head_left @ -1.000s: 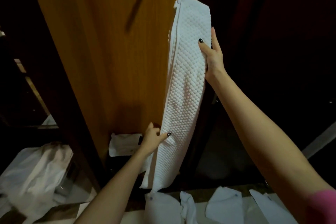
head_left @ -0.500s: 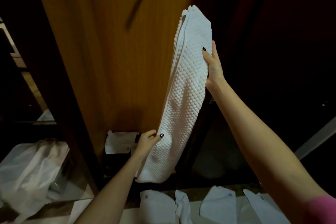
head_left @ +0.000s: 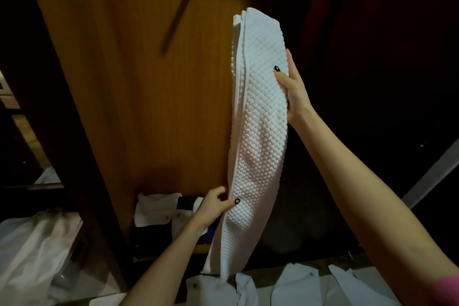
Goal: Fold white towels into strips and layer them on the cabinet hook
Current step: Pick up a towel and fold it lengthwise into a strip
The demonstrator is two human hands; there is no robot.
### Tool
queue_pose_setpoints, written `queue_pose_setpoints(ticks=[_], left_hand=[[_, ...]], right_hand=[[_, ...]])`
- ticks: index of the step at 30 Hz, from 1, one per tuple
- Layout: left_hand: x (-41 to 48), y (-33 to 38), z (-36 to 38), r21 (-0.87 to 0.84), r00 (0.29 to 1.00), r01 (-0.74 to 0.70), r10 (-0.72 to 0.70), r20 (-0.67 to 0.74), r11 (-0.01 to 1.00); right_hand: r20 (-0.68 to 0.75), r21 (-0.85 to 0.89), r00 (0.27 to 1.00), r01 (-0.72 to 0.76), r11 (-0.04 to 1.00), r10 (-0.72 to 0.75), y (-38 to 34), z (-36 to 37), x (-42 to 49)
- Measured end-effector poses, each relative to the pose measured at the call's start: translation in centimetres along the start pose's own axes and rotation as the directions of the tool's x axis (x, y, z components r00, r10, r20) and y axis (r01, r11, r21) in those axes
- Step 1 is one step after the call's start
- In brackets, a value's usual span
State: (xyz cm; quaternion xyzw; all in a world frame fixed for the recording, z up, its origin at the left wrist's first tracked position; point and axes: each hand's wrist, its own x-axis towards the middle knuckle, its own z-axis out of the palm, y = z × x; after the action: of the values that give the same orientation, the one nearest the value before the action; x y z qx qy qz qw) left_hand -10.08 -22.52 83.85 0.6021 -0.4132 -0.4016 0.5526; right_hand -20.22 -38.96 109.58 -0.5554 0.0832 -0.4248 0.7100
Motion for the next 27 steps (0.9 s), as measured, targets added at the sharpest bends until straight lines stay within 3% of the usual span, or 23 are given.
queue_pose_setpoints(ticks=[4,8,11,14,16,21,27], left_hand=[[-0.8,0.0,0.8,0.049,0.993,-0.109,0.107,0.039,0.993],[-0.7,-0.6,0.6,0.104,0.987,-0.143,0.149,-0.054,0.984],[-0.8,-1.1,-0.3,0.002,0.987,0.026,-0.025,-0.16,1.0],[-0.6,-1.8,-1.3,0.079,0.977,0.205,-0.198,-0.079,0.976],[-0.3,-1.9,-1.3,0.169,0.975,0.223,-0.221,-0.033,0.96],[0.1,-3.3,-1.0,0.195,0.953,0.272,-0.292,0.077,0.942],[1.0,-4.0,-0.6,0.269,0.95,0.219,-0.141,-0.28,0.938]], right_hand=[[-0.13,-0.045,0.99,0.048,0.998,-0.053,-0.1,-1.1,0.0],[-0.255,-0.037,0.965,0.055,0.998,-0.062,0.5,-1.7,-0.1],[-0.316,-0.047,0.945,0.071,0.996,-0.082,1.0,-2.0,-0.1],[-0.328,-0.113,0.938,0.082,0.99,-0.115,1.5,-2.2,-0.1],[-0.308,-0.17,0.94,0.093,0.981,-0.143,1.7,-2.0,-0.1],[-0.308,-0.246,0.926,0.143,0.959,-0.217,1.7,-1.6,0.9],[-0.379,-0.192,0.905,0.13,0.973,-0.195,2.5,-2.5,0.6]])
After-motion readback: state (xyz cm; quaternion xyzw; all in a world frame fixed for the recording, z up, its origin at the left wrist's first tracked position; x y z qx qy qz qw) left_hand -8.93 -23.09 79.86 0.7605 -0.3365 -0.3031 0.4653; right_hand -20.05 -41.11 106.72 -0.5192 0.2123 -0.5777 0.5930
